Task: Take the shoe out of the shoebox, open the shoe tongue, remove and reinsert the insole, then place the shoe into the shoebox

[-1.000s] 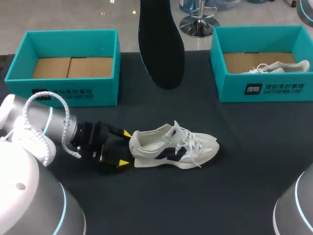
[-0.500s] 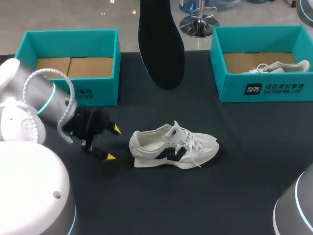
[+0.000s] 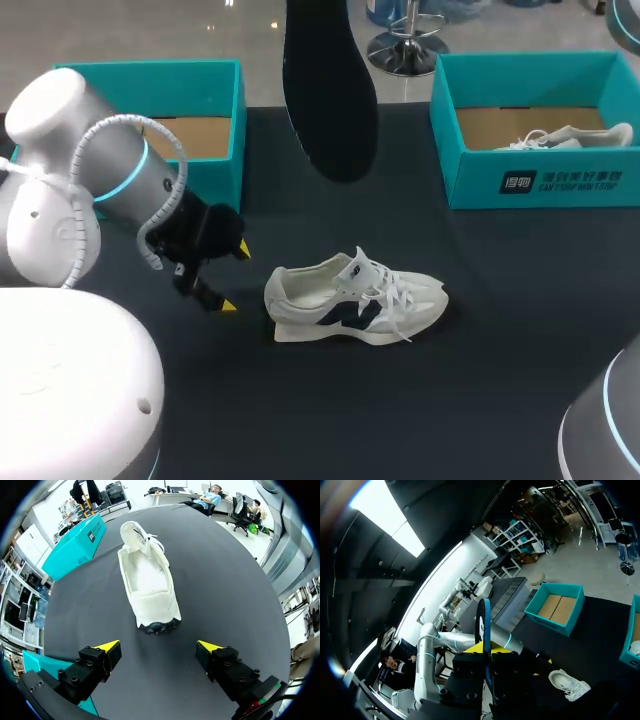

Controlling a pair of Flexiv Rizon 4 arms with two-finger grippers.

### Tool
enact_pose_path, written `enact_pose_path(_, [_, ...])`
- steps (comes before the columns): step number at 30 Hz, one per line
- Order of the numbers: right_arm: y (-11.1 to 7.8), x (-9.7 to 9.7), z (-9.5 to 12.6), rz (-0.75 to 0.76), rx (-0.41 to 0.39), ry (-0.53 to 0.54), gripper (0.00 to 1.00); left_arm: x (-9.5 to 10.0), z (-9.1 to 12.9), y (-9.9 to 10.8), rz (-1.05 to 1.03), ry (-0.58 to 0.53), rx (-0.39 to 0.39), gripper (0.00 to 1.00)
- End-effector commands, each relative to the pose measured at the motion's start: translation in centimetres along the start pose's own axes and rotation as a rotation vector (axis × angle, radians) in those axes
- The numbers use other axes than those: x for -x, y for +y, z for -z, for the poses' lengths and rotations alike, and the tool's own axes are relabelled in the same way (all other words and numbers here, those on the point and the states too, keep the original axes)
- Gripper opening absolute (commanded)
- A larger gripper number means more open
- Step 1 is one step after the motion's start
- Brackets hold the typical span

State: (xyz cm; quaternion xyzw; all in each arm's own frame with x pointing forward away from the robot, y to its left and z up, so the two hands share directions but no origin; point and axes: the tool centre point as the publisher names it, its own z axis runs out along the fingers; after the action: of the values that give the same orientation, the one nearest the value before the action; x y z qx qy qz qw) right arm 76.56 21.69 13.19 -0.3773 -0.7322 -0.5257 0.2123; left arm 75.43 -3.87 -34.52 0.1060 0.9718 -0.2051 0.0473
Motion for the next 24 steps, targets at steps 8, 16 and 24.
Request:
enact_pose_path(8, [0.1,0.0,-0.1,-0.002,-0.002,-0.003,0.0,-0.6,0.4,0.1,-0.007,0.003,0.096,1.0])
enact_pose_path(16, [0.8,-3.1,1.9,-0.013,0.01,-0.009,0.0,-0.6,0.4,0.1,-0.007,0.003,0.096,1.0])
enact_pose_path(24, [0.5,-5.1,2.7,-0.033,0.013,-0.024,0.0,-0.6,0.4,0.1,-0.007,0.003,0.096,1.0])
